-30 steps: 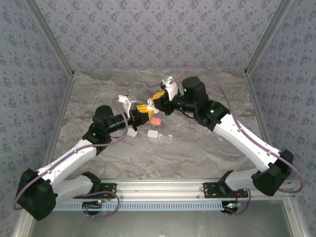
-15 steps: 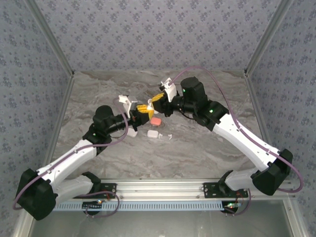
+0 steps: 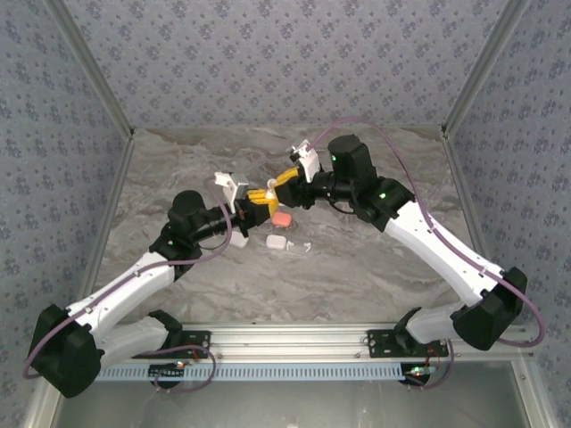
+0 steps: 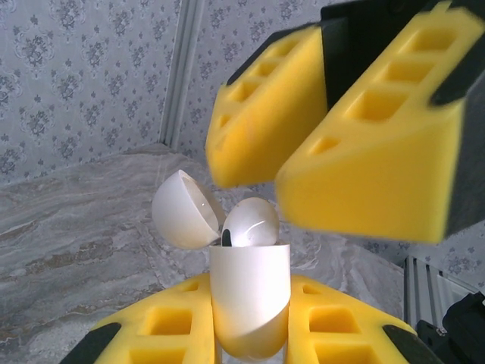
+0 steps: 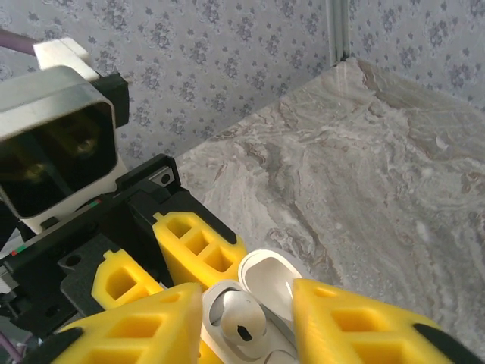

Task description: Insert the wireless bluetooth earbuds into the charging case

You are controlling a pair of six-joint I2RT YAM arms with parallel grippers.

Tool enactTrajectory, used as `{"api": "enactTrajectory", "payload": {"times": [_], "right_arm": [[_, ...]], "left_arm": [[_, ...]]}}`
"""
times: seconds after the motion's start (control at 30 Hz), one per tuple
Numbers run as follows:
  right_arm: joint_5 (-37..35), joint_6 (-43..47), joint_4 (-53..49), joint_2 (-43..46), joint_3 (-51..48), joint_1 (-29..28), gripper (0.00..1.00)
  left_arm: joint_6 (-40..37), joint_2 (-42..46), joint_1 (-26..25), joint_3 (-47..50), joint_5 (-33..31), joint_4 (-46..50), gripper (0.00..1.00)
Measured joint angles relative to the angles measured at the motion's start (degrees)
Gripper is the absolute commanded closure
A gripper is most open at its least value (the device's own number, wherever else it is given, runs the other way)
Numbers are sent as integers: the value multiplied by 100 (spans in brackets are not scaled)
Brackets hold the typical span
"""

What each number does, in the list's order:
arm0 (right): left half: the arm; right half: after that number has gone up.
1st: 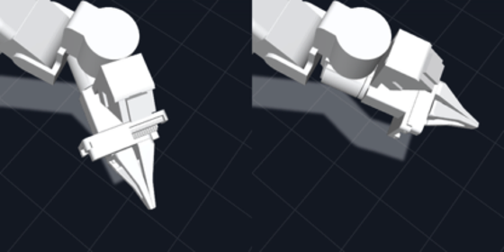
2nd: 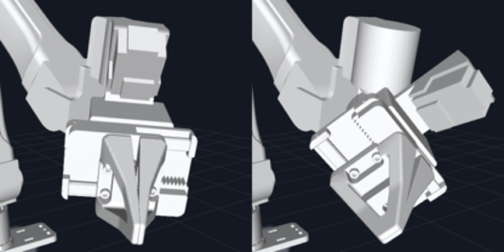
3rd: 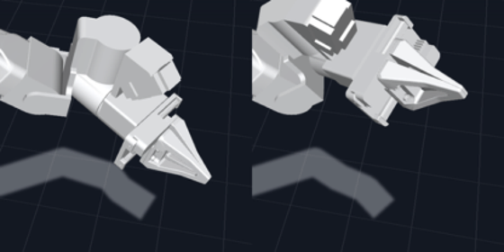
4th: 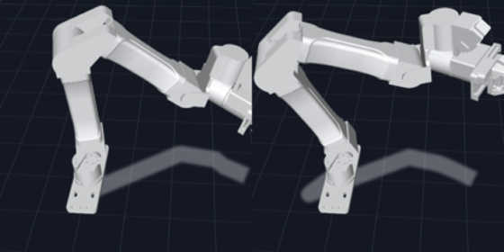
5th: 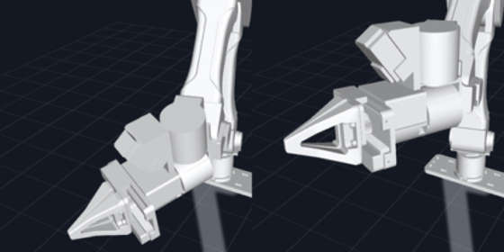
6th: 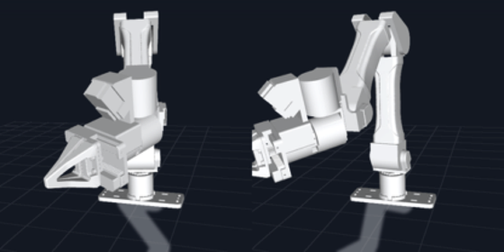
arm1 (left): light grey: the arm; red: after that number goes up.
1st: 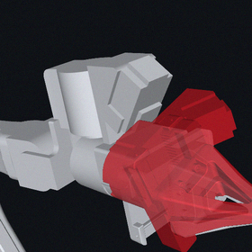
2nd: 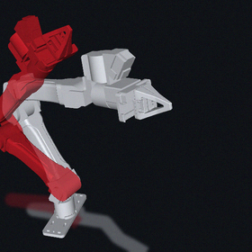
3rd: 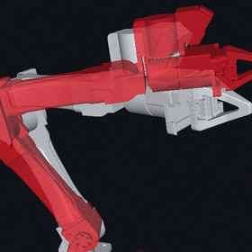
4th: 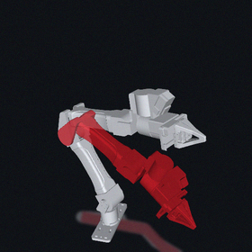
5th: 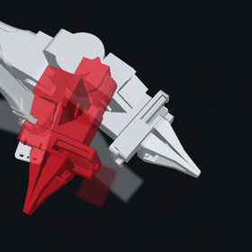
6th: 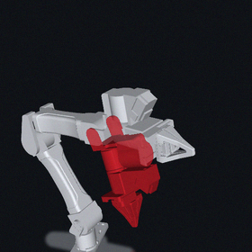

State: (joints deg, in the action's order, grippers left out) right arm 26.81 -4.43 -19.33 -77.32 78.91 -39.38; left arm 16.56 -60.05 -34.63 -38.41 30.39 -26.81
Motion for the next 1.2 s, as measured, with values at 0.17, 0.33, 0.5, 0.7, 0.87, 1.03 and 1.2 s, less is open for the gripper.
{"api": "enactTrajectory", "payload": {"times": [0.17, 0.33, 0.5, 0.7, 0.87, 1.03, 1.2], "right_arm": [[179, -177, 20, 83, 127, 295, 38], [409, -474, 166, 354, -184, 817, 4], [841, -686, 225, 304, -516, 1051, 0], [1377, -811, 282, -68, -525, 879, 0], [1751, -826, 297, -258, -487, 695, 0], [2050, -828, 365, -295, -393, 623, 0], [2210, -826, 442, -269, -372, 623, 0]], "left_arm": [[0, 4, 0, -2, 0, 0, 97], [0, 7, 0, -2, 2, 0, 97], [2, 17, 0, -2, 2, -2, 97], [2, 31, 0, -11, 2, -4, 97], [2, 33, 0, -11, 0, -2, 97], [4, 33, 0, -11, 0, -2, 97], [2, 37, 0, -11, 0, -2, 97]]}}
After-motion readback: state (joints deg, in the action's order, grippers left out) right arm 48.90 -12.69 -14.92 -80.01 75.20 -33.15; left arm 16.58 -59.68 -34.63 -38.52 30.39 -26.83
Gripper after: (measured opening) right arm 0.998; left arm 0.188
